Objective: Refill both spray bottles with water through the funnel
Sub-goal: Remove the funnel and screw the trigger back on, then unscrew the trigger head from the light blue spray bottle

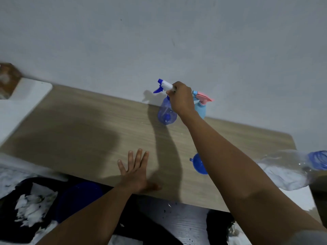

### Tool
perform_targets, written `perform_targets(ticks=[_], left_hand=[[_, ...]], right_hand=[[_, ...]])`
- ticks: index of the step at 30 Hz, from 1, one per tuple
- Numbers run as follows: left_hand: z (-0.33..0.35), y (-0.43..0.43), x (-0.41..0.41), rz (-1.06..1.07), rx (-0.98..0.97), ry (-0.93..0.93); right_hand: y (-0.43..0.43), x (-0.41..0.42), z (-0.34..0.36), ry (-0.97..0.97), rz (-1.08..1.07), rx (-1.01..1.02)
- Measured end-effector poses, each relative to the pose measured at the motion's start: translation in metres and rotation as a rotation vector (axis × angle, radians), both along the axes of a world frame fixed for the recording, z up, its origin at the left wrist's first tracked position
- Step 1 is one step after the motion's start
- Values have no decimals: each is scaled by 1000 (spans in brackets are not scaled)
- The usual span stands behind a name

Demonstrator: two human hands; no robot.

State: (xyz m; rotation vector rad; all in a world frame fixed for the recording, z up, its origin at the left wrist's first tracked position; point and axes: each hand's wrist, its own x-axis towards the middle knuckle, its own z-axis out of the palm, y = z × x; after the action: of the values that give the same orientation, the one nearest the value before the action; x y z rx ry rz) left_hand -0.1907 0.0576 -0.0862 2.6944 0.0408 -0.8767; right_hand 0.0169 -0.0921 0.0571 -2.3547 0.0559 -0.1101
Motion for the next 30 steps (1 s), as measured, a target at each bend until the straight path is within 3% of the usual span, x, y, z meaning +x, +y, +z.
perform_targets(ticks=[3, 8, 11, 15, 19, 23, 27, 30], left_hand=[[0, -1, 1, 9, 22, -6], [0, -1, 0, 9, 15, -21], [-1, -1, -1, 5, 8, -24], [-2, 1, -2, -6, -11, -41], [-4, -1, -3, 81, -82, -154], [7, -35, 31, 193, -213, -541], [25, -97, 106, 243, -679, -477], [35, -130, 161, 222, -703, -470]], right_hand=[[3, 8, 0, -15, 4, -42], [0, 6, 11, -57, 99, -337], [-9, -6, 23, -76, 93, -370], [-28, -38, 26, -197, 25, -265], [-60, -79, -5, -286, -110, 5], [-97, -95, -50, -114, -314, 185], [-119, -80, -75, 72, -348, 195], [-125, -60, -77, 126, -249, 202]])
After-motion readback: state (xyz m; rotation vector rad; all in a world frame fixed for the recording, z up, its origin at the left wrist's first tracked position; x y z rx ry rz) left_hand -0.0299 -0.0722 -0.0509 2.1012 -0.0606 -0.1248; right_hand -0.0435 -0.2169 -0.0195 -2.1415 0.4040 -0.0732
